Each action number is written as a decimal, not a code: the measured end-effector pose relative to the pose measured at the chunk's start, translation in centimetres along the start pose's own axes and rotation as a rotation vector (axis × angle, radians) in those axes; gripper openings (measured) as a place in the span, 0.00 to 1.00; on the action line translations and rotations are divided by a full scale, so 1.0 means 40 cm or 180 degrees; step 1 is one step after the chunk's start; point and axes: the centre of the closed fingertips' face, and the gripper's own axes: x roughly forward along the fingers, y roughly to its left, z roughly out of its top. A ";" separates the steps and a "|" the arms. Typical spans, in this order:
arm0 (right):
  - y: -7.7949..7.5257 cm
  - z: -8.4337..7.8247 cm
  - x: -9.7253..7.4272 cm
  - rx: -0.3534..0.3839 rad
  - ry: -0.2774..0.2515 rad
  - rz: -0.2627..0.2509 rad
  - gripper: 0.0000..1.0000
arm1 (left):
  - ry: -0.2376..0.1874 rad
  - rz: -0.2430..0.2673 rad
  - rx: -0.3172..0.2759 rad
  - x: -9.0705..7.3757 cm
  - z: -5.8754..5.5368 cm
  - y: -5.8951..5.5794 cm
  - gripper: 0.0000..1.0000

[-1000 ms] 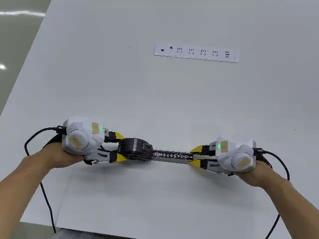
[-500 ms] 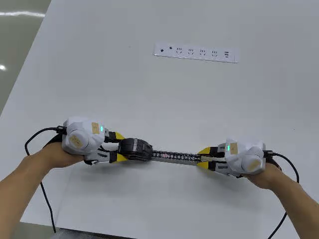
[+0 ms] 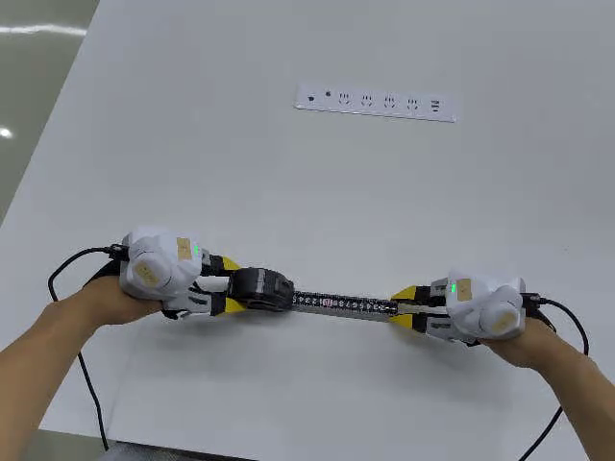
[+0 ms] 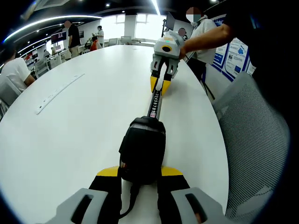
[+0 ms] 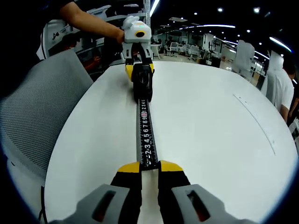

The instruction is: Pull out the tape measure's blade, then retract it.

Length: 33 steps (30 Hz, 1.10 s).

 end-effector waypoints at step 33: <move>-0.003 -0.099 -0.095 0.0128 0.0136 -0.0099 0.09 | 0.0044 -0.0039 0.0021 0.000 0.006 -0.005 0.26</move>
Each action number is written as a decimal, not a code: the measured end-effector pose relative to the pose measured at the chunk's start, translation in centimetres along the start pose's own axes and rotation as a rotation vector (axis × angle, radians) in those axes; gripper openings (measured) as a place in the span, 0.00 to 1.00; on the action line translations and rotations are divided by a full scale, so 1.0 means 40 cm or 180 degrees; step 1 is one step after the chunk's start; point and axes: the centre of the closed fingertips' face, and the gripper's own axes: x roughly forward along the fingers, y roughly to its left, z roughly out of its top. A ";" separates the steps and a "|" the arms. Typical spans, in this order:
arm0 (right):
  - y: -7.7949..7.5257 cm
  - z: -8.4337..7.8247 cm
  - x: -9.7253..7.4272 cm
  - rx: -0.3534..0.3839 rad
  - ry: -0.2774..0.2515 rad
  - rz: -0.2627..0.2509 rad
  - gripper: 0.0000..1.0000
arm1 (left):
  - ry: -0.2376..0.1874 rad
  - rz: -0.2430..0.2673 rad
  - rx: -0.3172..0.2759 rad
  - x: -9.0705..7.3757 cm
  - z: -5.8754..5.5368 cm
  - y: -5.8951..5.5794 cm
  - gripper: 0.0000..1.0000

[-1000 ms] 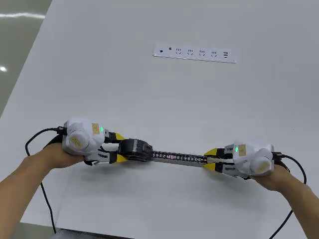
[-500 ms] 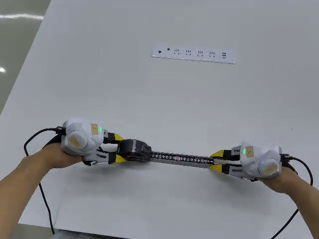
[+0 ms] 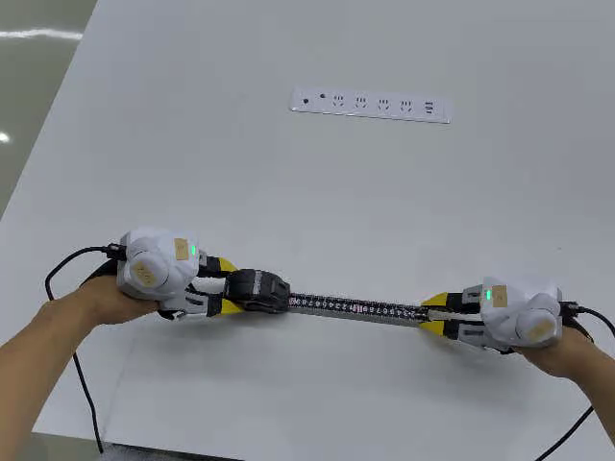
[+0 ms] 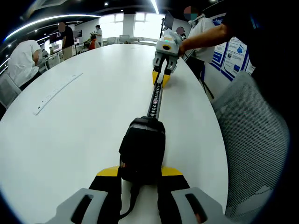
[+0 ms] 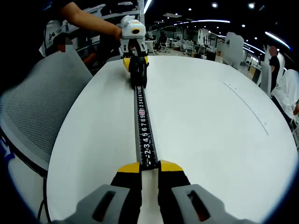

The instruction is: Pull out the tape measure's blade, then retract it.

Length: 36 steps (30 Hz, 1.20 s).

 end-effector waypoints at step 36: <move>-0.004 -0.066 -0.045 -0.0017 0.0356 -0.0087 0.14 | 0.0135 -0.0036 0.0096 0.006 -0.005 -0.002 0.29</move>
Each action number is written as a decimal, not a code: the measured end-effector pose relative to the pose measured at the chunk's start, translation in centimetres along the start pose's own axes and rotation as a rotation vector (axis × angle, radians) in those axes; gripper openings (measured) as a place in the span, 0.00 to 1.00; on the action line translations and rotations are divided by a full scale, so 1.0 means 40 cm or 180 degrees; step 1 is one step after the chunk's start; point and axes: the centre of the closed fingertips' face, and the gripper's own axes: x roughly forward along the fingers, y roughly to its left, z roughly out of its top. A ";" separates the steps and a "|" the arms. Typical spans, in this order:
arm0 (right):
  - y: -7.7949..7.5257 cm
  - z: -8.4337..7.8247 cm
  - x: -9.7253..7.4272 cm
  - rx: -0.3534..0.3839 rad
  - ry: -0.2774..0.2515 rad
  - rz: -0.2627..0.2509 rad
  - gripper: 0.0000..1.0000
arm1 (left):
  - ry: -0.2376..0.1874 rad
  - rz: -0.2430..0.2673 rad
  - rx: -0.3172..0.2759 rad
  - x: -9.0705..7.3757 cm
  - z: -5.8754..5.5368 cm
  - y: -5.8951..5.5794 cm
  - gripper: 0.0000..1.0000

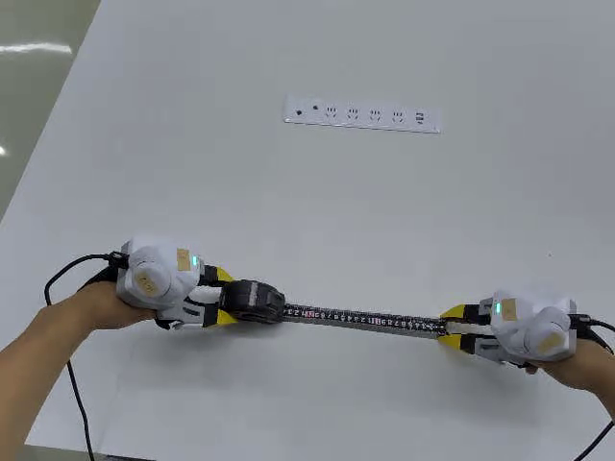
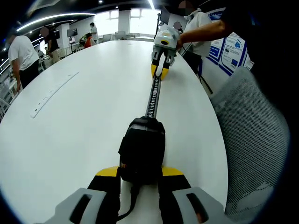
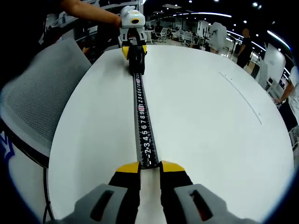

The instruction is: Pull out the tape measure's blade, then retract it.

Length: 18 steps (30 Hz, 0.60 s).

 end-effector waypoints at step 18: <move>0.010 -0.015 -0.035 0.0089 -0.0014 -0.0169 0.29 | -0.0164 0.0276 -0.0210 -0.060 -0.017 -0.002 0.44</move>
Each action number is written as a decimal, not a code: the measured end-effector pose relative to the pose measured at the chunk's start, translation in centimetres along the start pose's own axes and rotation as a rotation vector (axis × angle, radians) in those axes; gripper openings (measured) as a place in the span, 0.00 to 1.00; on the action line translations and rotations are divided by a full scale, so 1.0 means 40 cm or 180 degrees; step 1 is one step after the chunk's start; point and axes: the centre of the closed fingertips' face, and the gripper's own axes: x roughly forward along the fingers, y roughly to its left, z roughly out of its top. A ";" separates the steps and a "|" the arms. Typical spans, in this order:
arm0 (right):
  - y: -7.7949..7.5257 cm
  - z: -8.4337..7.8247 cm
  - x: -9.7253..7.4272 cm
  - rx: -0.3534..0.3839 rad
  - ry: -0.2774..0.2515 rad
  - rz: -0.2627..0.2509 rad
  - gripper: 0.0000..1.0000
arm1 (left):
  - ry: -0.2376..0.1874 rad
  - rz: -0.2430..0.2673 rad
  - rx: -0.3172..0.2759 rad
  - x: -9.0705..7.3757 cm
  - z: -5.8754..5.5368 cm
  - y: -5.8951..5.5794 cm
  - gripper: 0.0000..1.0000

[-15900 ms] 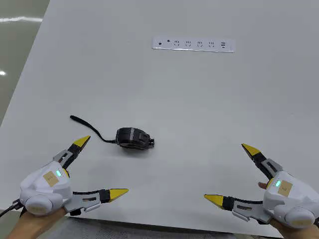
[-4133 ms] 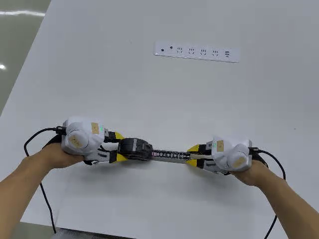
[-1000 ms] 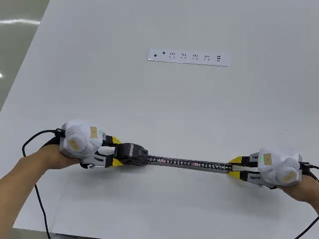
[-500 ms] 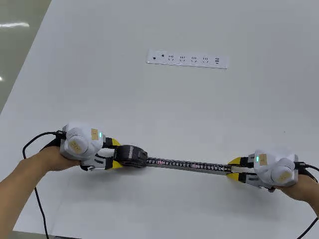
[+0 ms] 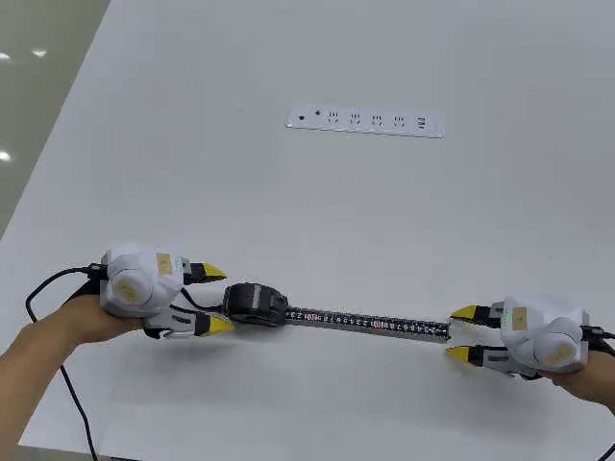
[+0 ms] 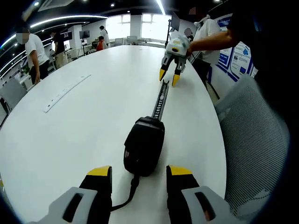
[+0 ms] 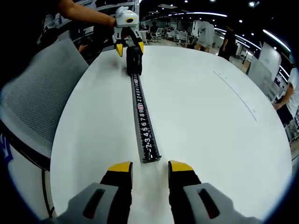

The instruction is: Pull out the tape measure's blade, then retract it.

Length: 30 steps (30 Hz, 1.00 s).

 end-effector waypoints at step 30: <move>0.082 0.042 -0.107 0.0759 -0.0574 -0.0725 0.52 | -0.0735 0.0808 -0.0779 -0.071 -0.009 -0.128 0.70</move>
